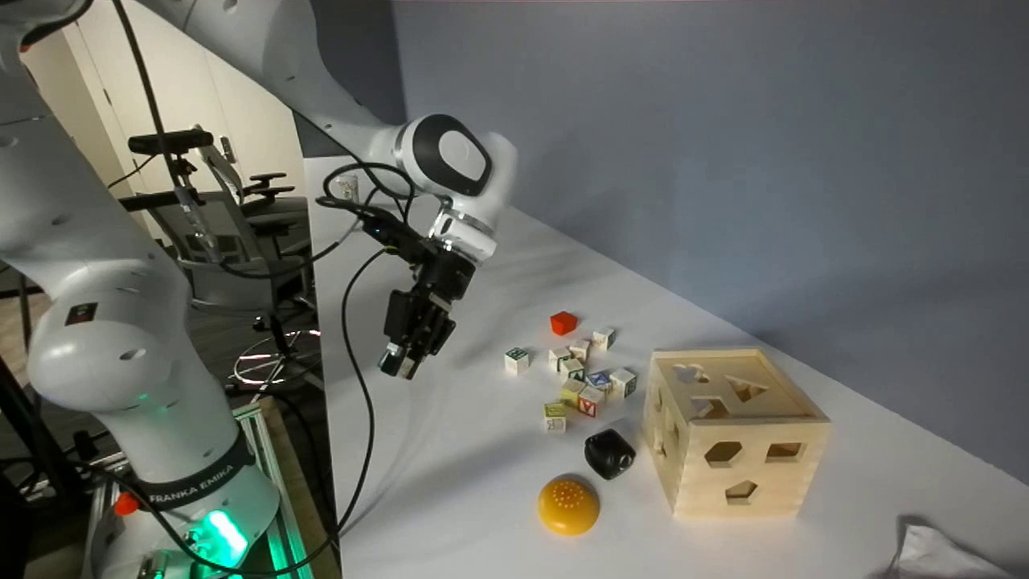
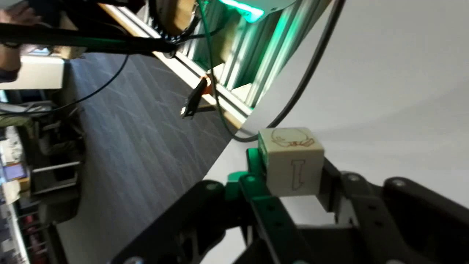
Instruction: Turn the frontmost cube on its side
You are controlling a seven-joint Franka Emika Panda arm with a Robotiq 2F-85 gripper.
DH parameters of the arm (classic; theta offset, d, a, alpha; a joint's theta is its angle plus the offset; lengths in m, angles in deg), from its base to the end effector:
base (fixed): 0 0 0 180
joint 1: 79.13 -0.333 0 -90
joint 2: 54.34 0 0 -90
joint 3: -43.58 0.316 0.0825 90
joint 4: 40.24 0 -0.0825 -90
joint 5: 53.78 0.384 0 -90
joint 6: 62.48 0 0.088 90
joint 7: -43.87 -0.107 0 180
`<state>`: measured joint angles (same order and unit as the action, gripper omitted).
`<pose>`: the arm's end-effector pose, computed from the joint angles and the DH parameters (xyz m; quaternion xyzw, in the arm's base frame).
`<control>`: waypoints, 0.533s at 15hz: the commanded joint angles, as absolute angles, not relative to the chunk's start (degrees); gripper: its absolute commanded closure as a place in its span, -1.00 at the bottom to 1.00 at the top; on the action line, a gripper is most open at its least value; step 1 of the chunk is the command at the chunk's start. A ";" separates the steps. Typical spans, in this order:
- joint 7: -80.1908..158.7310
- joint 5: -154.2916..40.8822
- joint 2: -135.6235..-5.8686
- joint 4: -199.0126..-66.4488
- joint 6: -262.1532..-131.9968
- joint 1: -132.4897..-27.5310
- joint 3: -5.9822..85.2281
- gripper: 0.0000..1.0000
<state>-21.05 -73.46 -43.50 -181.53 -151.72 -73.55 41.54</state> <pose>0.3591 -0.0846 0.3386 0.7791 -0.4979 -0.2285 0.3046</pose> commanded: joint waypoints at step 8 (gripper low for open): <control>-27.77 -98.52 -59.86 -175.92 -158.71 -72.72 39.57 0.78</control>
